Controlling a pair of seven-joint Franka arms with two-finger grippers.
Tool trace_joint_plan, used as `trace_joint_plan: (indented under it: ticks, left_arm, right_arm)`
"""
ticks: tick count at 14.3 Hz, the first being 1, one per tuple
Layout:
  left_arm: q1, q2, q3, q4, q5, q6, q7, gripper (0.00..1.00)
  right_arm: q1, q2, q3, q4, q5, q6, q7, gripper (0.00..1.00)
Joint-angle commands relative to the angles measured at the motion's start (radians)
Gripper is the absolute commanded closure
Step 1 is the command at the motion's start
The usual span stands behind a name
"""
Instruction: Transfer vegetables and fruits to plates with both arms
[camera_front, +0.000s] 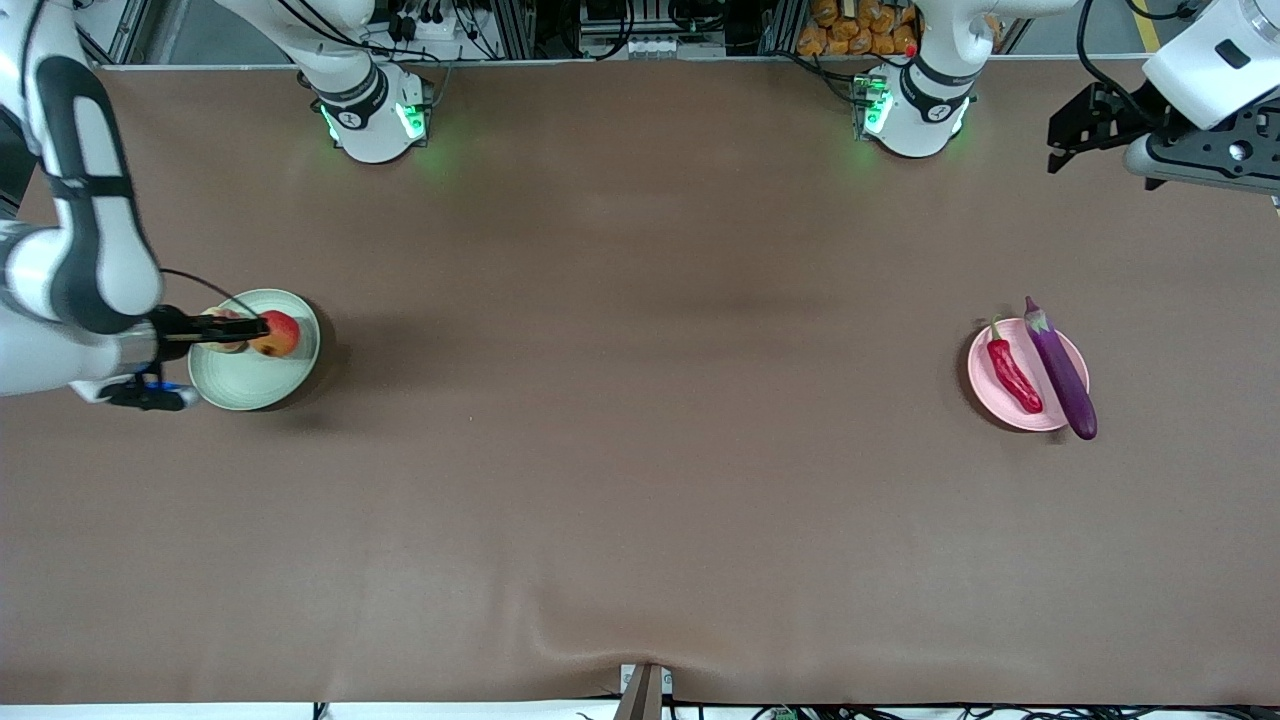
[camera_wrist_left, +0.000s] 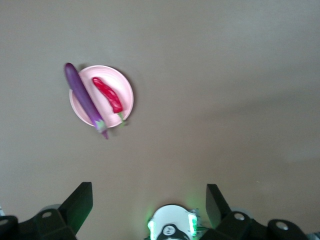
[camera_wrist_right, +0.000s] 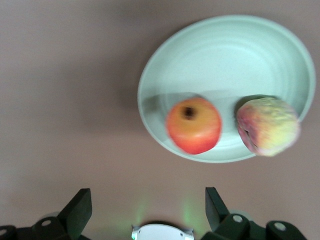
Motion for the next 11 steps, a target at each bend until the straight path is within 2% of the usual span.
trace_joint_plan:
  ticks: [1, 3, 5, 8, 9, 10, 11]
  left_arm:
    - [-0.006, 0.06, -0.016, 0.033, -0.022, -0.017, -0.11, 0.0]
    - [-0.011, 0.089, -0.066, 0.035, 0.0, -0.013, -0.144, 0.0]
    - [-0.005, 0.091, -0.071, 0.039, 0.009, 0.017, -0.146, 0.0]
    - [0.006, 0.106, -0.059, 0.042, 0.011, 0.042, -0.146, 0.0]
    - [0.024, 0.135, -0.056, 0.062, 0.018, 0.043, -0.146, 0.0]
    - [0.053, 0.165, -0.051, 0.103, 0.041, 0.042, -0.146, 0.0]
    - [0.082, 0.167, -0.053, 0.11, 0.057, 0.042, -0.134, 0.0]
  right_arm:
    - [0.053, 0.006, 0.006, 0.206, 0.002, -0.089, -0.004, 0.0]
    - [0.1, 0.005, 0.006, 0.344, -0.02, -0.132, -0.007, 0.0]
    - [0.11, 0.006, 0.006, 0.46, -0.02, -0.164, -0.007, 0.0]
    - [0.122, -0.02, 0.028, 0.515, -0.001, -0.23, -0.001, 0.0]
    - [0.133, -0.065, 0.054, 0.514, -0.019, -0.276, 0.004, 0.0]
    - [0.147, -0.099, 0.061, 0.508, -0.059, -0.285, 0.024, 0.0]
    - [0.136, -0.113, 0.063, 0.509, -0.061, -0.291, 0.038, 0.0]
